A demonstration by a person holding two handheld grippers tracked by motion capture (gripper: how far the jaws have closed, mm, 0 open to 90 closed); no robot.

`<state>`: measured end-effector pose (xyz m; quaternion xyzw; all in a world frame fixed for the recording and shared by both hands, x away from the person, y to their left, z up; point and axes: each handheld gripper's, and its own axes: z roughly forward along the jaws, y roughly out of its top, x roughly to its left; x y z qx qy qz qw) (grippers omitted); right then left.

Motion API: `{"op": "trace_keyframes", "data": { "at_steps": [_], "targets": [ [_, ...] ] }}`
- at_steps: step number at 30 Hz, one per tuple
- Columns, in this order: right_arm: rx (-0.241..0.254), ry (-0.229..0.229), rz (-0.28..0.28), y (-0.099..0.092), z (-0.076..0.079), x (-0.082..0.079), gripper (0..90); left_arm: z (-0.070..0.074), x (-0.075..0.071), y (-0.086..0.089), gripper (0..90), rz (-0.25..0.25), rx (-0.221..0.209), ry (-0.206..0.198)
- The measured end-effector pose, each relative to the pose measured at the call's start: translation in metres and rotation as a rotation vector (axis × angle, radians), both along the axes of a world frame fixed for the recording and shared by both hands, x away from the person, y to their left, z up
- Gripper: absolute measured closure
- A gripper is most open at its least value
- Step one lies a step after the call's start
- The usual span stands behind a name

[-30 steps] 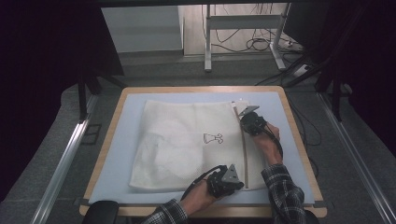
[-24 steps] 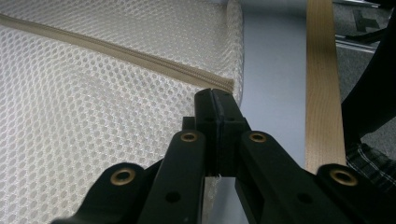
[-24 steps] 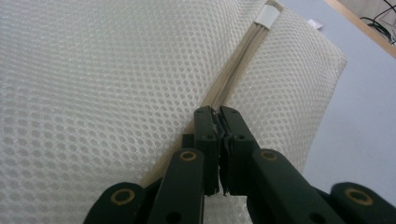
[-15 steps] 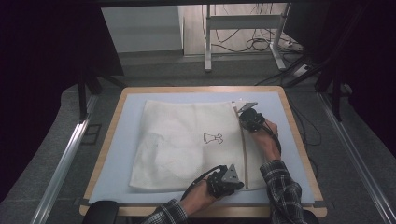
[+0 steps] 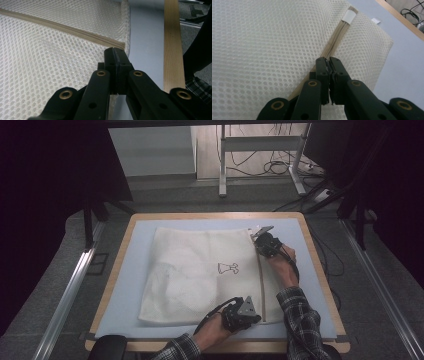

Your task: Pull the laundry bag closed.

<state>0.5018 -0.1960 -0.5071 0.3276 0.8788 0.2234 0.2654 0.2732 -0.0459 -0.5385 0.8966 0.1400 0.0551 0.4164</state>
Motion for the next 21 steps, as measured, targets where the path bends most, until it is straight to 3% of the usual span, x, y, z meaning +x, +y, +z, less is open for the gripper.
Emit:
{"op": "trace_keyframes", "data": {
  "at_steps": [21],
  "targets": [
    [-0.008,-0.012,-0.003,0.004,0.001,0.021,85.0,0.000,0.000,0.000,89.7,0.001,0.000,0.000]
  ]
}}
